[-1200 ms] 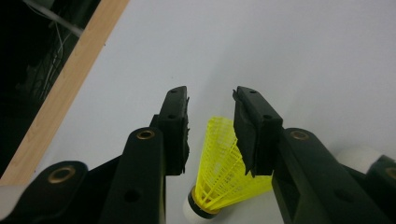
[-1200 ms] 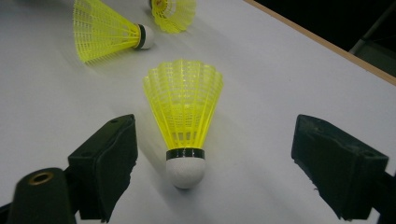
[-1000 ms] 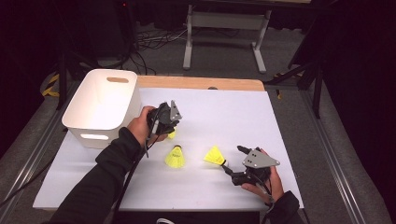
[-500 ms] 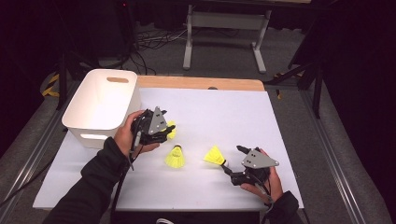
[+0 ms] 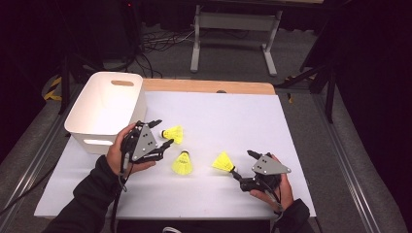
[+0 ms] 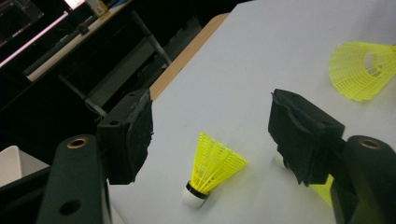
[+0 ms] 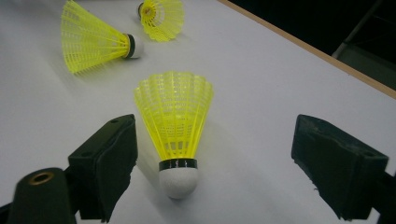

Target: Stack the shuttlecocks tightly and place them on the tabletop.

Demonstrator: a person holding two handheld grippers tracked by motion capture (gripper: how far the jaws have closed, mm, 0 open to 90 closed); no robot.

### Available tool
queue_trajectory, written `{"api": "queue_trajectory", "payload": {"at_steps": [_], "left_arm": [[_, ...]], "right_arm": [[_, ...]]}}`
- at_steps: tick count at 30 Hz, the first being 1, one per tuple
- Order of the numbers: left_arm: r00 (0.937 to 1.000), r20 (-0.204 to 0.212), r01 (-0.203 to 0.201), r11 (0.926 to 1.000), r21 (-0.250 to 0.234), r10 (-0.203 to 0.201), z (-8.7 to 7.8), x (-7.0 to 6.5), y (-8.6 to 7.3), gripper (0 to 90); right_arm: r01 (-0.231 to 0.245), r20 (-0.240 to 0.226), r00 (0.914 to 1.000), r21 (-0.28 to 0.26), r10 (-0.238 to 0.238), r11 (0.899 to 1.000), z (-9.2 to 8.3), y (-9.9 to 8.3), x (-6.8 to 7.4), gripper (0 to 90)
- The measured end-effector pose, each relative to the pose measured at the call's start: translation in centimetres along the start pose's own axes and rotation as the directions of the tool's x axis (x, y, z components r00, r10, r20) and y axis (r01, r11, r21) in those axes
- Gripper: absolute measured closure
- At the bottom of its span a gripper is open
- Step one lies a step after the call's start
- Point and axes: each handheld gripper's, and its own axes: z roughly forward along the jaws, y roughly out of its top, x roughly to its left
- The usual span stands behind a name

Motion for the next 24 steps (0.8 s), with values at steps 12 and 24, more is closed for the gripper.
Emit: {"api": "queue_trajectory", "payload": {"at_steps": [12,24], "left_arm": [[0.9998,0.009,0.018,0.9990,-0.042,-0.018,-2.1,-0.8,-2.7,25.0],[0.9968,0.023,0.078,0.9951,-0.061,-0.076,-4.4,-1.1,-5.9,21.0]], "right_arm": [[-0.005,0.034,0.9994,-0.002,0.005,1.000,0.0,0.1,0.1,15.3],[0.006,0.046,0.9989,-0.013,-0.005,1.000,-0.2,0.4,0.2,15.6]]}}
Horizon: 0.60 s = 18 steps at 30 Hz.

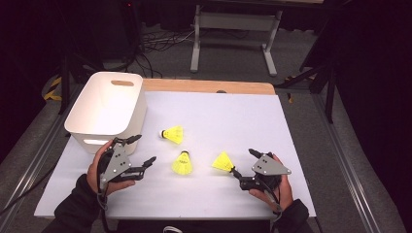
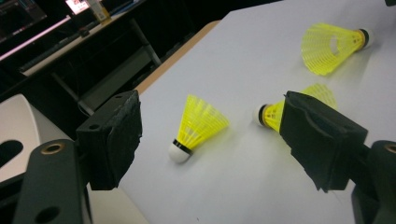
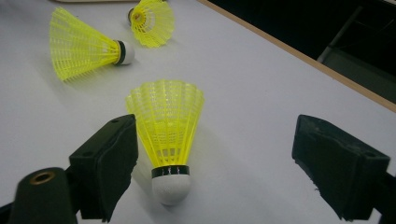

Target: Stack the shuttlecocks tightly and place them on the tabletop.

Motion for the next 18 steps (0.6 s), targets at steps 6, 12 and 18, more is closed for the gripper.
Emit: {"api": "queue_trajectory", "payload": {"at_steps": [6,12,18], "left_arm": [[0.9990,0.017,0.042,0.9990,0.014,-0.042,-1.2,-0.4,-1.8,20.1],[0.9956,0.013,0.093,0.9951,0.034,-0.093,-2.5,-0.3,-3.7,18.4],[0.9919,0.000,0.127,0.9907,0.047,-0.127,-3.7,0.2,-5.1,13.9]], "right_arm": [[0.000,0.002,1.0000,-0.009,0.000,1.000,-0.1,0.5,0.3,16.4],[-0.018,0.012,0.9998,-0.042,0.018,0.999,-0.5,1.2,0.4,17.2],[-0.029,-0.010,0.9995,-0.063,0.029,0.998,-0.5,2.1,0.8,18.0]]}}
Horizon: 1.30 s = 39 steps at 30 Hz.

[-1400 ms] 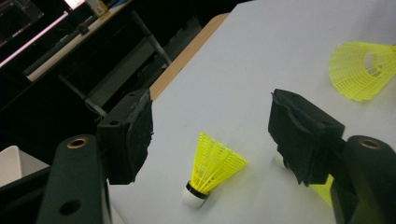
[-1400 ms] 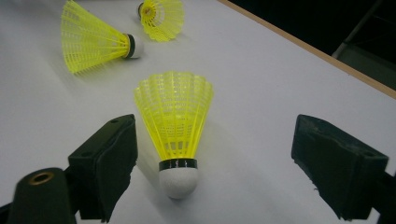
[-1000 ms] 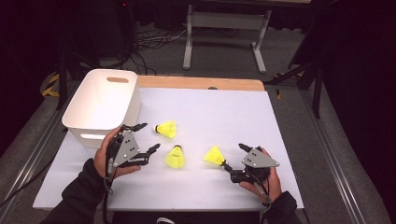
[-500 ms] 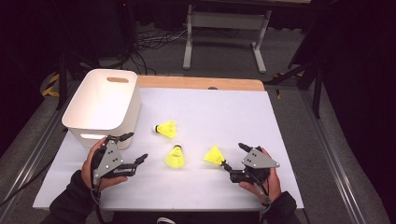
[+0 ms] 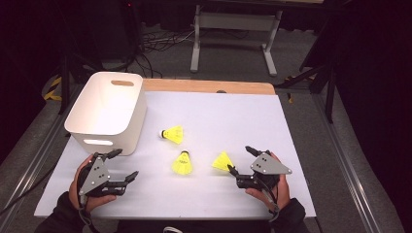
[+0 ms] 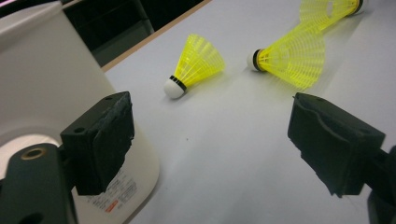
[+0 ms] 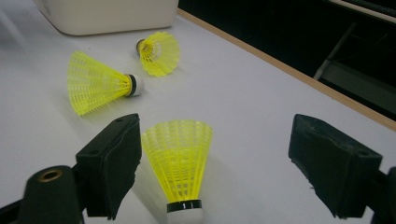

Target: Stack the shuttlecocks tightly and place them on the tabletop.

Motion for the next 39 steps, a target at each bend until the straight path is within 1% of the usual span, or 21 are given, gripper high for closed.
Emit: {"api": "queue_trajectory", "payload": {"at_steps": [1,4,5,6,7,9,10,13,14,17,18,20,22,23,26,29,33,36,37,38,39], "left_arm": [[1.0000,0.003,0.004,1.0000,-0.001,-0.004,-0.1,0.1,-0.2,12.8],[0.9998,0.012,0.015,0.9999,0.001,-0.015,-0.5,0.4,-0.5,10.2],[0.9998,0.009,0.020,0.9998,0.004,-0.020,-0.7,0.5,-0.7,10.2],[0.9998,-0.005,0.019,0.9998,0.005,-0.019,-0.8,0.5,-0.7,8.9],[0.9996,-0.007,0.027,0.9996,0.004,-0.026,-0.9,0.6,-0.7,8.9],[0.9982,-0.008,0.059,0.9982,-0.013,-0.059,-1.2,1.0,-0.9,7.2],[0.9980,-0.007,0.062,0.9979,-0.014,-0.063,-1.3,1.2,-0.9,7.1],[0.9983,-0.005,0.058,0.9983,-0.005,-0.058,-1.2,1.2,-1.1,6.8],[0.9982,0.010,0.060,0.9982,0.000,-0.060,-1.3,1.3,-1.2,7.0],[0.9983,0.022,0.053,0.9986,0.007,-0.053,-1.3,1.5,-1.4,7.7],[0.9975,0.031,0.063,0.9980,0.012,-0.063,-1.2,1.6,-1.5,7.7],[0.9981,0.033,0.052,0.9984,0.024,-0.053,-1.1,1.6,-1.6,7.6],[0.9983,0.036,0.045,0.9986,0.028,-0.046,-1.0,1.6,-1.7,7.5],[0.9986,0.035,0.040,0.9987,0.030,-0.041,-1.1,1.6,-1.7,7.5],[0.9979,0.039,0.050,0.9985,0.022,-0.051,-1.1,1.6,-1.7,7.4],[0.9973,0.049,0.054,0.9985,0.014,-0.054,-1.1,1.6,-1.6,7.4],[0.9964,0.068,0.051,0.9987,0.004,-0.051,-0.9,1.6,-1.5,7.4],[0.9956,0.080,0.048,0.9988,0.008,-0.049,-0.8,1.5,-1.5,7.4],[0.9956,0.080,0.048,0.9988,0.008,-0.049,-0.8,1.5,-1.5,7.5],[0.9951,0.087,0.045,0.9990,0.007,-0.045,-0.7,1.5,-1.4,7.7],[0.9951,0.088,0.044,0.9990,0.008,-0.045,-0.7,1.5,-1.4,7.8]], "right_arm": [[-0.003,-0.005,1.0000,-0.007,0.003,1.000,0.0,0.1,0.1,18.0],[0.003,0.005,1.0000,-0.008,-0.003,1.000,-0.1,0.5,0.2,17.9],[0.003,0.005,1.0000,-0.008,-0.003,1.000,-0.1,0.5,0.2,17.9],[0.016,0.011,0.9998,-0.011,-0.016,1.000,-0.1,1.0,0.5,18.0],[0.016,0.011,0.9998,-0.011,-0.016,1.000,-0.1,1.0,0.5,18.0],[0.020,0.001,0.9998,-0.019,-0.020,1.000,0.0,1.6,0.8,19.3],[0.023,0.002,0.9997,-0.018,-0.023,1.000,0.1,1.7,0.9,19.3],[0.024,-0.007,0.9997,-0.015,-0.024,1.000,0.5,2.0,1.2,19.7],[0.042,-0.018,0.9989,-0.009,-0.042,0.999,1.1,2.3,1.7,19.7],[0.045,-0.041,0.9981,-0.004,-0.045,0.999,1.6,2.5,2.1,19.6],[0.045,-0.045,0.9979,-0.010,-0.046,0.999,1.8,2.6,2.3,19.4],[0.033,-0.065,0.9973,-0.018,-0.034,0.999,2.2,3.0,2.6,19.4],[0.046,-0.065,0.9968,-0.016,-0.047,0.999,2.5,3.4,3.1,19.2],[0.055,-0.067,0.9962,-0.018,-0.056,0.998,2.8,3.8,3.4,19.1],[0.050,-0.083,0.9953,-0.012,-0.051,0.999,3.8,4.5,3.9,19.3],[0.047,-0.110,0.9928,0.002,-0.047,0.999,5.1,4.9,4.6,20.1],[0.046,-0.160,0.9860,0.000,-0.046,0.999,6.8,5.2,5.7,22.0],[0.068,-0.183,0.9812,0.031,-0.061,0.997,8.4,5.2,6.8,24.8],[0.068,-0.183,0.9812,0.031,-0.061,0.997,8.4,5.2,6.8,24.8],[0.087,-0.196,0.9777,0.051,-0.076,0.995,9.1,5.1,7.3,27.2],[0.100,-0.199,0.9764,0.070,-0.085,0.993,9.5,5.0,7.6,28.0]]}}
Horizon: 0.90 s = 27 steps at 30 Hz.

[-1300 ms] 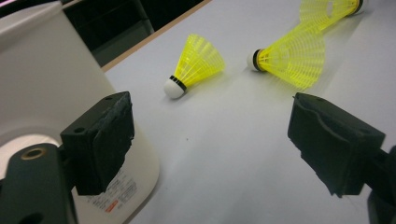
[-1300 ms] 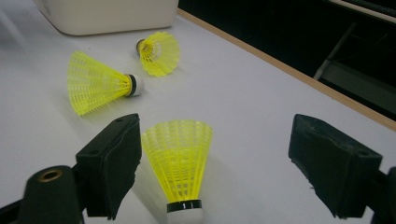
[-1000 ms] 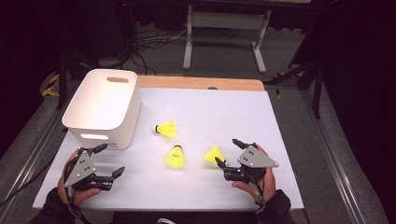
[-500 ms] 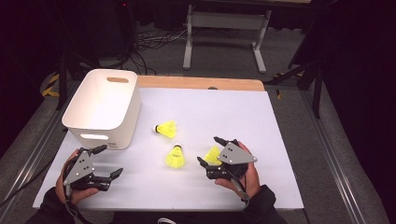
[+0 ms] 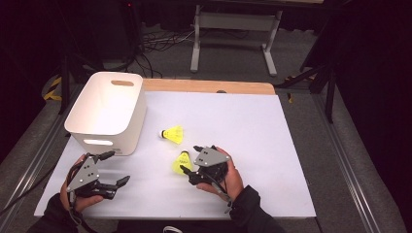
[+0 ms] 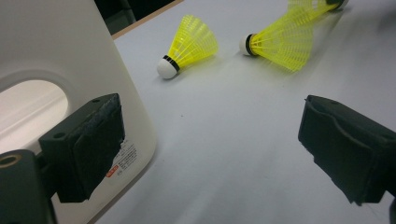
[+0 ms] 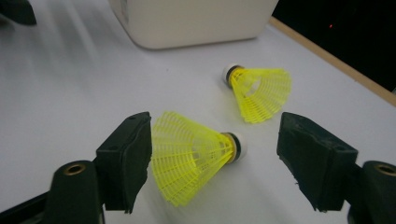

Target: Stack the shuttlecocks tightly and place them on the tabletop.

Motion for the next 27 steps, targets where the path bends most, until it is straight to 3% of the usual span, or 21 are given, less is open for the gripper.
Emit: {"api": "queue_trajectory", "payload": {"at_steps": [2,14,16,20,27], "left_arm": [[1.0000,0.004,-0.005,1.0000,0.006,0.005,0.0,0.0,0.0,7.9],[0.9999,0.017,-0.003,0.9998,0.021,0.003,0.4,0.0,-0.1,8.1],[0.9998,0.019,-0.004,0.9998,0.022,0.004,0.4,0.0,-0.1,8.1],[0.9997,0.024,-0.005,0.9996,0.026,0.005,0.5,0.0,-0.1,8.3],[0.9997,0.025,0.000,0.9992,0.041,-0.001,0.6,0.1,-0.2,9.2]], "right_arm": [[0.010,-0.005,0.9999,0.038,-0.010,0.999,0.9,-0.3,0.3,30.9],[-0.006,0.028,0.9996,0.120,0.003,0.993,2.4,-1.2,0.6,56.7],[-0.004,0.032,0.9995,0.124,0.000,0.992,2.5,-1.2,0.6,58.0],[-0.014,0.053,0.9986,0.141,0.007,0.990,3.0,-1.4,0.8,69.8],[-0.050,0.080,0.9960,0.143,0.039,0.988,3.2,-1.4,0.8,77.2]]}}
